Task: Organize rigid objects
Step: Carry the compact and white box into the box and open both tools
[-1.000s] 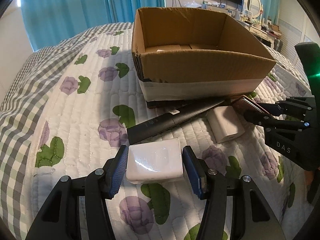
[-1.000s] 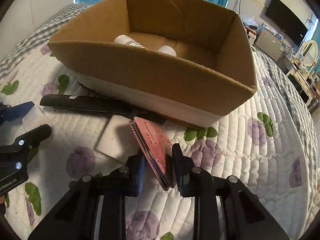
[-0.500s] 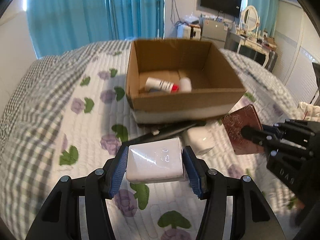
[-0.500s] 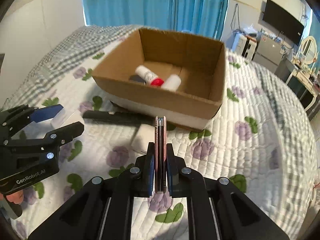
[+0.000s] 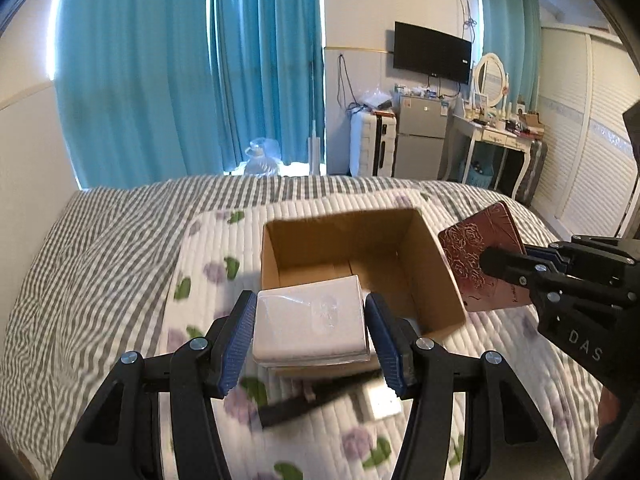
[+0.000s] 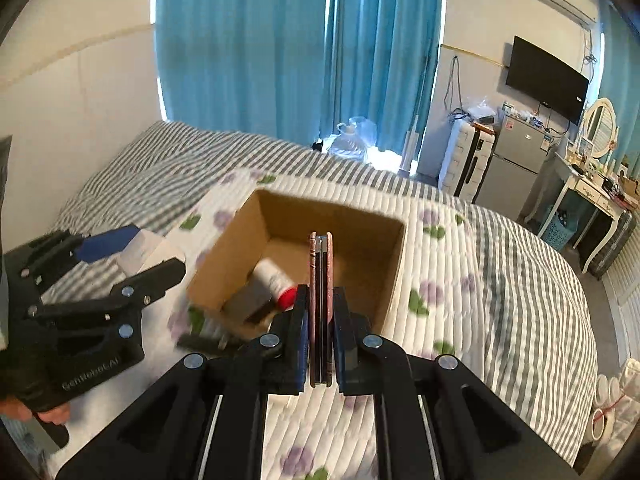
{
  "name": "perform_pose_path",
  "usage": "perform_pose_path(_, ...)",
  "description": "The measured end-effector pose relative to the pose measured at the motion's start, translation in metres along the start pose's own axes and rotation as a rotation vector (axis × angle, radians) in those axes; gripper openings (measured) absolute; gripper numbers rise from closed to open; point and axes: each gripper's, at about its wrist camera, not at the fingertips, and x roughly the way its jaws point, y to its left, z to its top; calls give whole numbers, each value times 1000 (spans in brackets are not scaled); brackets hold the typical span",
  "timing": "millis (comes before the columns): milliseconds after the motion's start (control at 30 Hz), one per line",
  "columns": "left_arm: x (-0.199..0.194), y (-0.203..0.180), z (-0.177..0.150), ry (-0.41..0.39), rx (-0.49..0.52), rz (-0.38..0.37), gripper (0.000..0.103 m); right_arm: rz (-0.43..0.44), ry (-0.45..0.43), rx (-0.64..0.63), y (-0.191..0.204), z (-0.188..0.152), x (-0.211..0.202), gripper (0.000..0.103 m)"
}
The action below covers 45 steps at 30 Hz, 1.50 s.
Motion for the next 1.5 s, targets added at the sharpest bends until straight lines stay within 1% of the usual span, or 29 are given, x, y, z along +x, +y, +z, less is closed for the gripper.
perform_pose_path(100,26,-2,13,-2,9,2,57,-16,17,16,-10,17,27,9)
perform_pose_path(167,47,-5,18,0,15,10,57,-30,44,24,-16,22,55,9)
perform_pose_path(333,97,-10,17,35,13,4,57,-39,139,46,-33,10,126,9)
perform_pose_path(433,125,-11,12,68,12,2,57,-34,161,55,-40,2,148,9)
perform_pose_path(500,130,-8,7,77,4,1,57,-17,162,72,-46,-2,155,9)
perform_pose_path(633,135,-6,2,86,-1,-9,57,33,164,113,-52,-3,158,9)
perform_pose_path(700,135,-8,1,87,9,-3,57,32,161,115,-53,-1,155,9)
perform_pose_path(800,135,-12,4,90,18,1,57,23,129,117,-55,4,146,10)
perform_pose_path(867,137,-17,6,92,24,-1,57,28,99,124,-59,9,138,18)
perform_pose_path(900,140,-18,8,96,22,-3,57,28,89,129,-60,11,136,28)
perform_pose_path(933,144,-20,9,102,21,-3,57,23,75,137,-62,12,132,35)
perform_pose_path(1033,154,-27,15,108,36,0,57,7,43,143,-69,16,125,36)
perform_pose_path(1167,164,-33,20,106,44,-2,57,-1,32,137,-73,17,120,36)
perform_pose_path(1200,166,-33,20,109,36,-11,59,-7,29,134,-73,17,118,36)
perform_pose_path(1233,167,-33,21,115,28,-28,63,-21,24,126,-74,16,117,36)
perform_pose_path(1267,167,-33,21,123,22,-44,74,-32,22,121,-75,16,115,36)
perform_pose_path(1300,164,-33,21,124,15,-50,78,-43,20,118,-75,15,113,38)
perform_pose_path(1333,161,-33,21,116,11,-51,81,-55,19,116,-76,13,109,41)
perform_pose_path(1367,155,-33,20,105,10,-50,81,-63,21,120,-77,11,105,43)
perform_pose_path(1400,149,-32,19,101,9,-49,82,-75,23,124,-78,8,101,48)
perform_pose_path(1467,136,-30,17,105,1,-49,88,-105,28,113,-74,-1,87,53)
perform_pose_path(1500,126,-28,15,100,-4,-52,89,-115,28,107,-73,-4,82,57)
